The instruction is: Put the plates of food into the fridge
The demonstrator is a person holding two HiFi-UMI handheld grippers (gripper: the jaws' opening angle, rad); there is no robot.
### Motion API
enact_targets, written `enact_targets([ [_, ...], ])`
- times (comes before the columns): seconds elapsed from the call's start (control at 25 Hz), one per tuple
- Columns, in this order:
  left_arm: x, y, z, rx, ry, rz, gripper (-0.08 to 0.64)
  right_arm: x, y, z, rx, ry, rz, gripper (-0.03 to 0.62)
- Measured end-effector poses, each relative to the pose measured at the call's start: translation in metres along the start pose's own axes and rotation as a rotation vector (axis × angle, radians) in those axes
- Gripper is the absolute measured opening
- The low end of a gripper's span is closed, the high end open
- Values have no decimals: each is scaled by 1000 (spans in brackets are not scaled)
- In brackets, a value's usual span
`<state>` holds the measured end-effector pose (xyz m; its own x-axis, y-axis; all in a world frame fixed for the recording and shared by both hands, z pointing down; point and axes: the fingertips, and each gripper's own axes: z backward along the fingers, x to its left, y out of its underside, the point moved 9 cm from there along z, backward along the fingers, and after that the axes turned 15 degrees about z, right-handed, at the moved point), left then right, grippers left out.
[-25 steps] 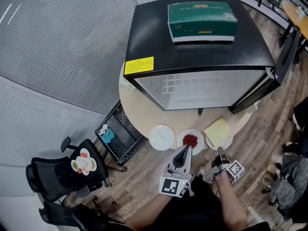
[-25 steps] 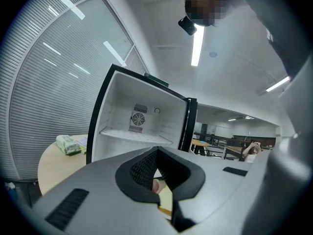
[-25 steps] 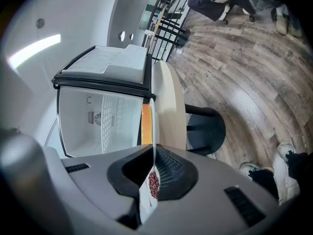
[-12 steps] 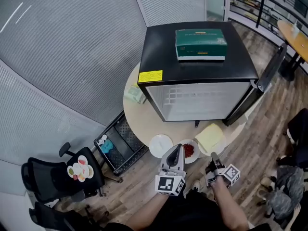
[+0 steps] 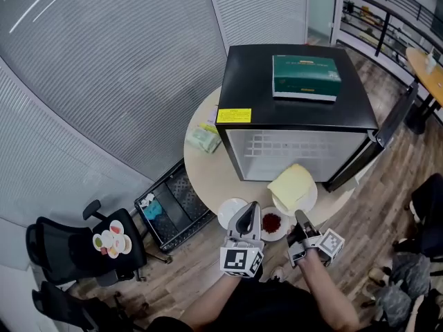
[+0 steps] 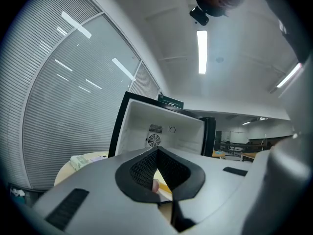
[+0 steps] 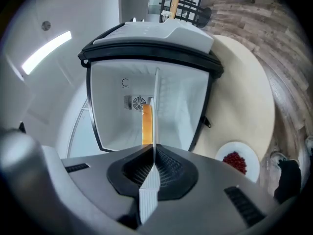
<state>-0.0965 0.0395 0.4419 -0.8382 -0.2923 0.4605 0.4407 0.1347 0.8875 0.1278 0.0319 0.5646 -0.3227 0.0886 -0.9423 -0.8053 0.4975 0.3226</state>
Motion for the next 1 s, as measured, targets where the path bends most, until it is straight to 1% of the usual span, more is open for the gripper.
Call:
enact_targets([
  [0.2,12,-10,-13,-11,-9,3,4,29,-11,-48,17,-46,13,17],
  [0.4,24,-18,-29,-14,-12,-4,4,40,-18,-97,20,-50,26,17],
  [0.68,39,-21,-46,-5,-20,-4,3,35,-15,-145,32,-37,5,17],
  [0.8,46,-22,-52,0,-23,1,4,30,-13,-159,40,-11,9,17],
  [1.0,53,-25,-59,6,-30,13,3,27,-13,-175,27,7,-7,17],
])
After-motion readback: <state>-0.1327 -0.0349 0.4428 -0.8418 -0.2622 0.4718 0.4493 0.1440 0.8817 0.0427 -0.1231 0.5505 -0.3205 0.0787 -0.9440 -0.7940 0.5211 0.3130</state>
